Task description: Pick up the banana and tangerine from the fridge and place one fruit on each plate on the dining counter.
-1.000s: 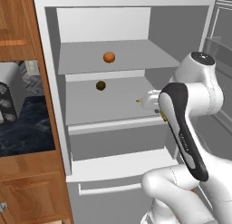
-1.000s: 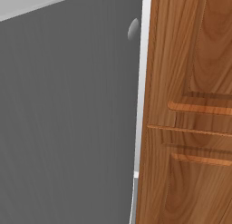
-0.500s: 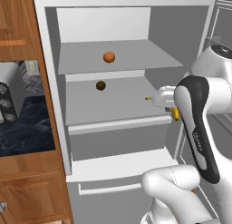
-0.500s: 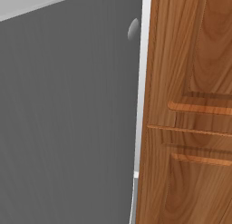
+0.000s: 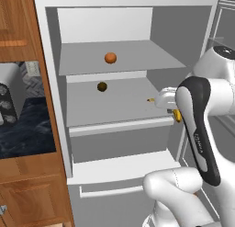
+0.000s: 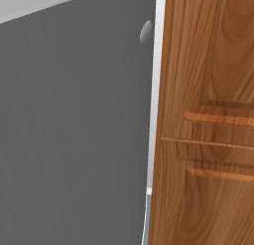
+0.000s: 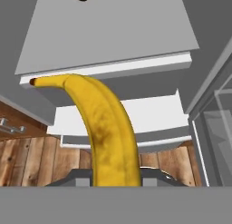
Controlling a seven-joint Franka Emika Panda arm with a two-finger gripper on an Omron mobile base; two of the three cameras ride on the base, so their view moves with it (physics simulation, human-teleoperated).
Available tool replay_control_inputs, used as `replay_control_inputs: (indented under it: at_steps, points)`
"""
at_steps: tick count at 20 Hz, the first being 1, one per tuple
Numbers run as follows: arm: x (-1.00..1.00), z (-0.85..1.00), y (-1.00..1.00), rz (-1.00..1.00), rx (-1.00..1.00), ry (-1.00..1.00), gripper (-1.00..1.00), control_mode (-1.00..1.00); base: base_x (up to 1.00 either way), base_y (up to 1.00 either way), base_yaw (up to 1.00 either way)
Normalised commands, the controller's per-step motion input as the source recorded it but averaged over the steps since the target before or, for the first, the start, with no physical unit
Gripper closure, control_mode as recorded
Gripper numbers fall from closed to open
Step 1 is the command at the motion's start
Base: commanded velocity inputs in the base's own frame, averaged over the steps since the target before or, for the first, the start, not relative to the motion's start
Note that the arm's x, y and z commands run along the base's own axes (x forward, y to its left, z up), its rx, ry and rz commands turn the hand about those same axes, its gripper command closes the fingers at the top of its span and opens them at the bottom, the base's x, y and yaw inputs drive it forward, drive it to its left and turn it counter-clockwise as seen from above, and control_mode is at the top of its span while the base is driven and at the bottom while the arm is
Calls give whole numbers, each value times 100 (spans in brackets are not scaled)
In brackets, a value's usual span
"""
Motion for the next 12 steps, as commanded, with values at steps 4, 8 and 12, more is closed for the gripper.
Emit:
replay_control_inputs:
  at_steps: [4,8,12]
  points:
    - [-6,0,4,0,0,0,100,100,-34,30,5]
    - [0,0,0,0,0,0,100,100,-27,65,18]
    - [0,0,0,0,0,0,100,100,8,89,44]
